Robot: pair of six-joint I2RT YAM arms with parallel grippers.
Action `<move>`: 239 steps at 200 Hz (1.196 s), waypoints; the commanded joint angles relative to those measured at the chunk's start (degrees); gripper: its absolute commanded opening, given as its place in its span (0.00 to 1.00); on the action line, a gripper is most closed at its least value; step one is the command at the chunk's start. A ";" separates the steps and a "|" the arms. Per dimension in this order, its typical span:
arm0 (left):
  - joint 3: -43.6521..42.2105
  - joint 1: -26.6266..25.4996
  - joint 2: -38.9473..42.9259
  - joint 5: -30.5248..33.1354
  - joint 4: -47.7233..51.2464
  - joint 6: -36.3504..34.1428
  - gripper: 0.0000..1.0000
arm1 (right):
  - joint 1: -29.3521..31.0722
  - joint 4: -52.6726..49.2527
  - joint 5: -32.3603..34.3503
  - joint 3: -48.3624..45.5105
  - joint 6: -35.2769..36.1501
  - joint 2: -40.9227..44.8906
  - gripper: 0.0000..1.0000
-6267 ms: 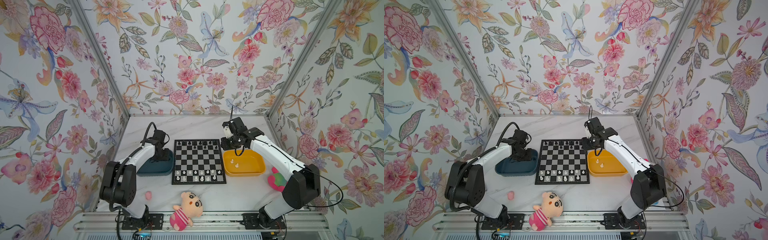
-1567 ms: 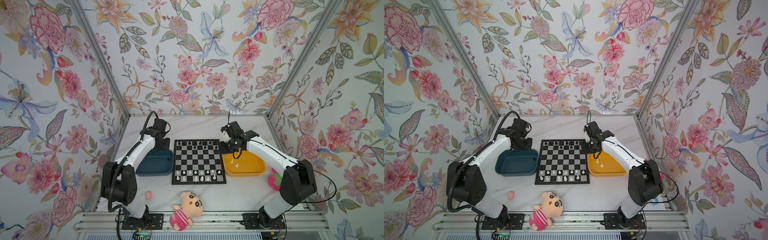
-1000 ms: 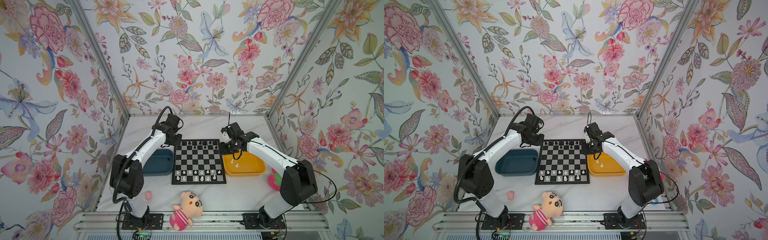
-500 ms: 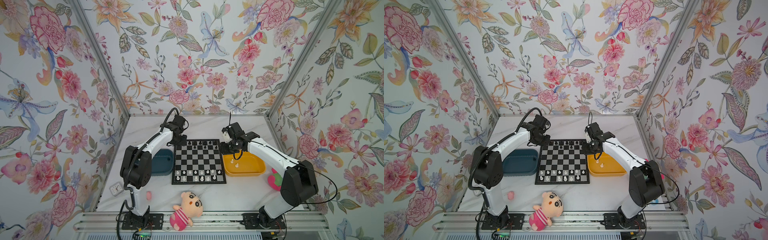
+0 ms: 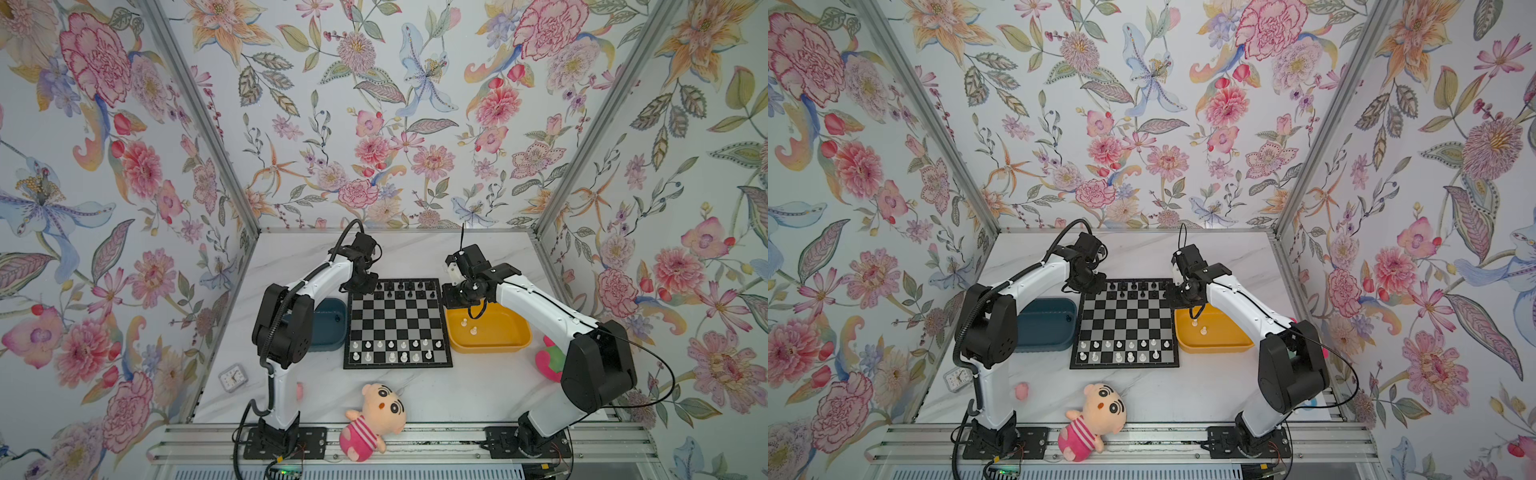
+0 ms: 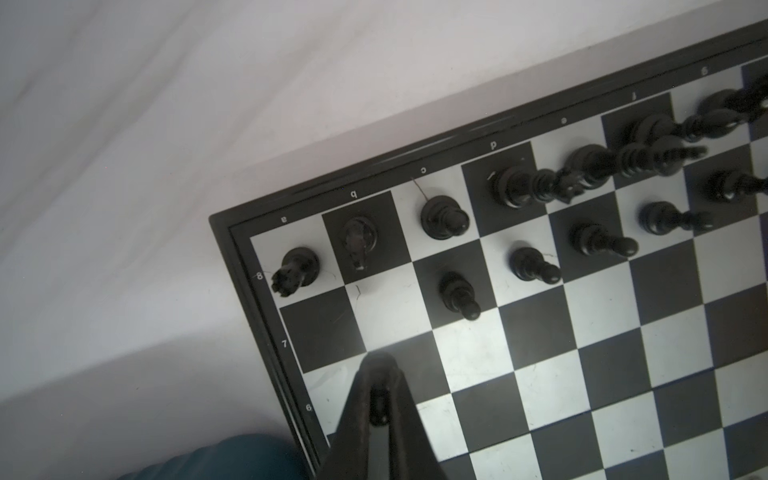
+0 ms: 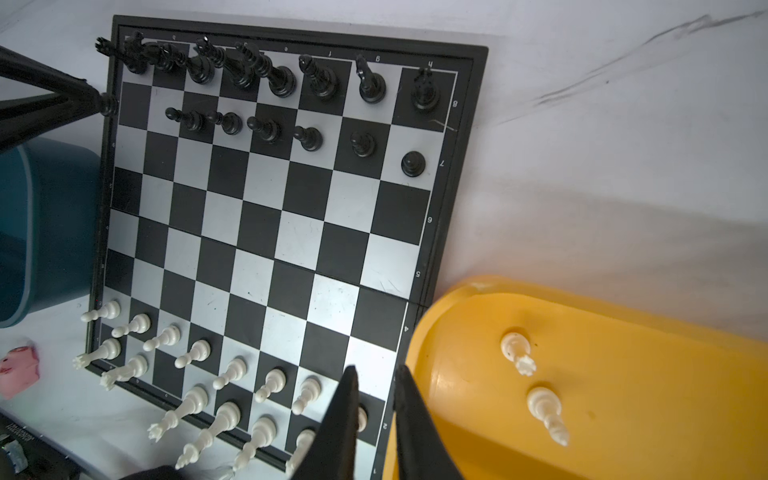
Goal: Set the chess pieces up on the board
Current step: 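Carry the black pawn over the board's second-farthest rank with the left gripper, then lower the black pawn onto the empty square and open the left gripper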
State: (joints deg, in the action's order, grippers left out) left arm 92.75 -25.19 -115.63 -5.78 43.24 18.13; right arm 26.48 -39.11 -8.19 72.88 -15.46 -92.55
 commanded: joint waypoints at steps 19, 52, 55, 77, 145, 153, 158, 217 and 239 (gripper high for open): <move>1.89 -0.56 -2.23 -0.46 -0.18 -0.99 0.00 | -0.64 0.18 -0.07 -1.45 -0.87 1.56 0.19; 2.22 -0.56 -3.15 -0.28 -0.58 -0.90 0.00 | -0.72 0.18 0.06 -1.86 -1.02 1.72 0.19; 2.25 -0.61 -3.19 -0.28 -0.70 -0.90 0.00 | -0.73 0.18 0.01 -1.87 -1.03 1.76 0.19; 2.58 -0.56 -3.79 -0.46 -0.88 -0.90 0.00 | -0.82 0.25 0.01 -2.24 -1.16 2.01 0.19; 3.02 -0.56 -5.12 -0.56 -0.71 -1.07 0.00 | -1.03 0.18 0.04 -2.61 -1.25 2.02 0.19; 3.02 -0.56 -5.16 -0.55 -0.70 -1.08 0.00 | -1.06 0.18 -0.03 -2.52 -1.32 1.94 0.19; 2.97 -0.59 -5.21 -0.55 -0.70 -1.08 0.00 | -1.03 0.18 -0.07 -2.55 -1.27 1.94 0.19; 3.29 -0.56 -6.00 -1.03 -0.91 -0.90 0.00 | -1.08 0.18 -0.07 -2.69 -1.28 1.81 0.19; 3.14 -0.57 -5.92 -0.99 -0.88 -0.90 0.00 | -1.08 0.18 -0.08 -2.72 -1.32 1.85 0.19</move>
State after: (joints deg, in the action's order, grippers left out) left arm 94.54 -25.19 -120.70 -5.82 42.17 17.76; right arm 25.74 -39.11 -8.19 71.02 -16.10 -92.14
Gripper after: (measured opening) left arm 0.109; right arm 0.190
